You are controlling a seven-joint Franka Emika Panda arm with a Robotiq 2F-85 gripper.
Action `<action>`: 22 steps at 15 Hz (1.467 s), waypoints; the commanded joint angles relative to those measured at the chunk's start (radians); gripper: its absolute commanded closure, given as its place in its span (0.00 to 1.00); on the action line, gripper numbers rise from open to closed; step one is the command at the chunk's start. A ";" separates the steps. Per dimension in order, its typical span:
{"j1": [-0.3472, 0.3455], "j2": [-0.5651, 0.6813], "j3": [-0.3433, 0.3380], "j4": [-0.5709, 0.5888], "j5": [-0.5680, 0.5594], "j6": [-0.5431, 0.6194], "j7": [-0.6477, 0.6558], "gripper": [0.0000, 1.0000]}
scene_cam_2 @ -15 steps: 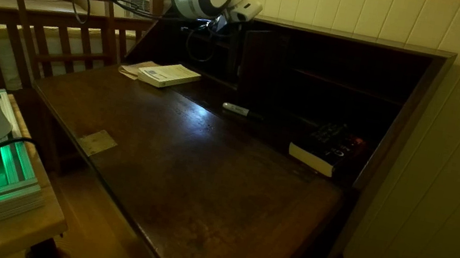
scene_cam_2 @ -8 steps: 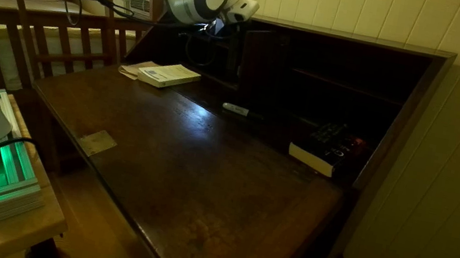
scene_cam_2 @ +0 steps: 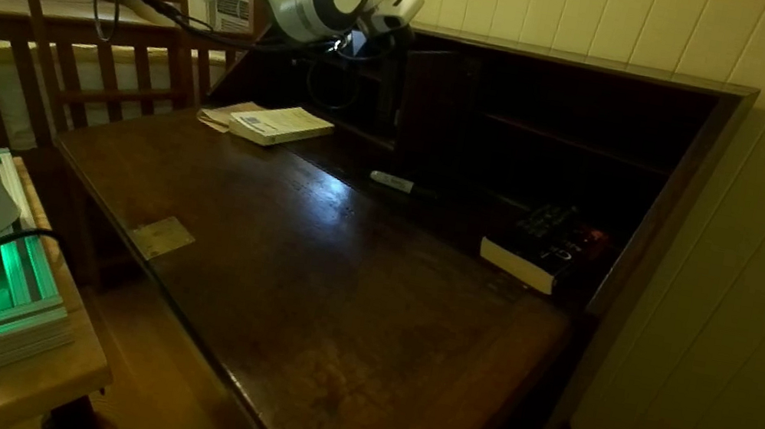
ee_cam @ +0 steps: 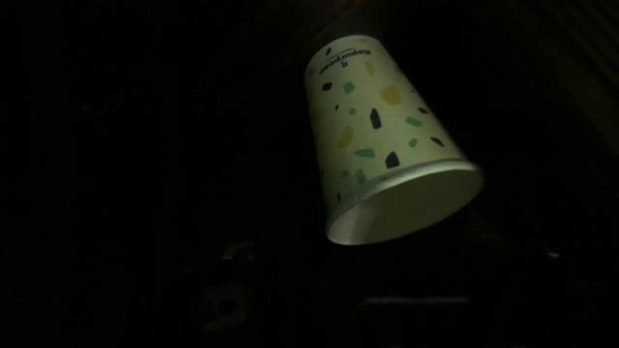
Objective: Remove the marker from the cup, then put the cup in the cabinet and close the cabinet door
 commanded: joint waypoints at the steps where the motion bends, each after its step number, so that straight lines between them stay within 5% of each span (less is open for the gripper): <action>1: 0.046 -0.073 -0.014 -0.072 -0.034 0.021 -0.044 0.03; 12: 0.109 -0.204 -0.025 -0.203 -0.102 -0.034 -0.164 0.00; 15: 0.177 -0.229 -0.080 -0.228 -0.113 -0.066 -0.180 0.00; 22: 0.443 -0.281 -0.337 -0.274 -0.169 -0.220 -0.156 0.00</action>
